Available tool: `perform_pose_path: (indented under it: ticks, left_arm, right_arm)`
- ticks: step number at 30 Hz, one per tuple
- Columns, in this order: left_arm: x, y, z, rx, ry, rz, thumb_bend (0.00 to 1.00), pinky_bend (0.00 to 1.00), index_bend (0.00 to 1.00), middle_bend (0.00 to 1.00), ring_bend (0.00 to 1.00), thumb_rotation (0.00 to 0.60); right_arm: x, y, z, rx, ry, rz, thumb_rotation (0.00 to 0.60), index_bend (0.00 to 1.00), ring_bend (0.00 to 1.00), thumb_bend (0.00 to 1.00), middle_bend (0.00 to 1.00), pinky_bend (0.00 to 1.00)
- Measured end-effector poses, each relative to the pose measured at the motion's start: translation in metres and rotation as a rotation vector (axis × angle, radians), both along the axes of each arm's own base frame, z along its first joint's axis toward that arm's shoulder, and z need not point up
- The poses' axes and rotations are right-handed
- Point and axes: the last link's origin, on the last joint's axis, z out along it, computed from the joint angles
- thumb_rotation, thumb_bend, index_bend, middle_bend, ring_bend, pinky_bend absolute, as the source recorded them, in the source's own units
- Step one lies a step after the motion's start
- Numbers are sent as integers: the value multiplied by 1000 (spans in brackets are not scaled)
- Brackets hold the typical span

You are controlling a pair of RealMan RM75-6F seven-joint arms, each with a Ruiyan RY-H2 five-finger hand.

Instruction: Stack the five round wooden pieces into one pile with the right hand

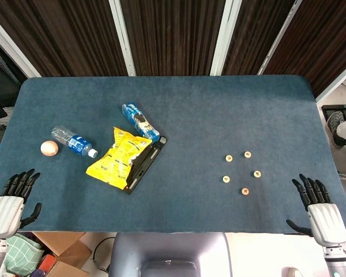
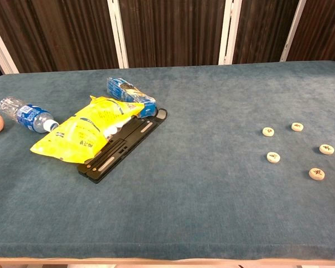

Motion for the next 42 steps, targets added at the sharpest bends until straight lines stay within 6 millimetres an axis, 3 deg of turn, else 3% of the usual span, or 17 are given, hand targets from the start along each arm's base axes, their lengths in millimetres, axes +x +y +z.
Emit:
perform_pose_path:
  ticks: [7, 12, 18, 21, 28, 34, 42]
  left_arm:
    - [-1, 0, 0, -5, -8, 0, 459, 92, 0, 14, 20, 600]
    - [2, -2, 2, -3, -31, -23, 459, 92, 0, 0, 20, 600]
    - [0, -4, 5, -16, -43, -26, 461, 93, 0, 0, 20, 600]
    - [0, -6, 6, -18, -41, -28, 461, 92, 0, 0, 20, 600]
    - [2, -10, 7, -14, -41, -39, 462, 92, 0, 0, 17, 600]
    - [2, -12, 9, -9, -41, -37, 462, 92, 0, 0, 15, 600]
    - [3, -15, 9, -24, -47, -44, 463, 93, 0, 0, 16, 600]
  right_arm:
    - [3, -7, -9, 19, -10, 40, 600, 16, 0, 156, 0, 0]
    - [4, -18, -19, 44, -32, 104, 600, 102, 0, 156, 0, 0]
    - [6, -45, -41, 146, 20, 153, 600, 218, 0, 157, 0, 0]
    - [5, -65, -54, 208, 68, 157, 600, 354, 0, 166, 0, 0]
    - [-2, -109, -84, 273, 137, 144, 600, 463, 0, 307, 0, 0]
    - [-10, -124, -103, 298, 145, 133, 600, 572, 0, 375, 0, 0]
    - [-14, -133, -125, 346, 144, 131, 600, 589, 0, 376, 0, 0]
